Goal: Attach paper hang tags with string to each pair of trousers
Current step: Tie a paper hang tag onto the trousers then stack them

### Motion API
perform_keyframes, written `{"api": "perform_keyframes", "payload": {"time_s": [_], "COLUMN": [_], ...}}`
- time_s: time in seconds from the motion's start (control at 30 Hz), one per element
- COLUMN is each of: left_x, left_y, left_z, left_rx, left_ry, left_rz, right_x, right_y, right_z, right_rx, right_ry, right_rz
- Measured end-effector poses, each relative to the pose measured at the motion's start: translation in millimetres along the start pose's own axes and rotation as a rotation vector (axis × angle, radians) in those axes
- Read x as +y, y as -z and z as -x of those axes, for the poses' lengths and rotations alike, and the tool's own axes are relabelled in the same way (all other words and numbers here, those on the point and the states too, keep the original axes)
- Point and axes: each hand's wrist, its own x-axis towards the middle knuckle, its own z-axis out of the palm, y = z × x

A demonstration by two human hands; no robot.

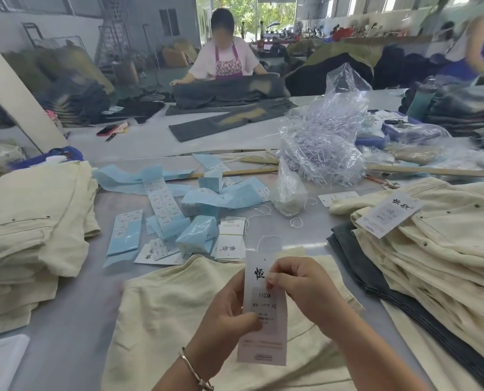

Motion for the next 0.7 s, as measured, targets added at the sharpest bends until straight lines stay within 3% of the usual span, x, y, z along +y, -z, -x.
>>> {"api": "perform_keyframes", "payload": {"time_s": [0.07, 0.3, 0.7], "left_x": [2.4, 3.9, 8.0], "left_y": [-3.0, -6.6, -8.0], "left_z": [-2.7, -8.3, 0.7], "left_rx": [0.021, 0.287, 0.275], "left_ry": [-0.004, -0.226, -0.314], "left_rz": [0.034, -0.264, -0.506], "right_x": [-1.8, -2.2, 1.3], "right_y": [0.7, 0.7, -1.1], "right_z": [0.8, 4.8, 8.0], "right_rx": [-0.029, -0.044, -0.012], "right_ry": [0.022, 0.081, 0.048], "right_rz": [-0.026, -0.168, -0.077]}}
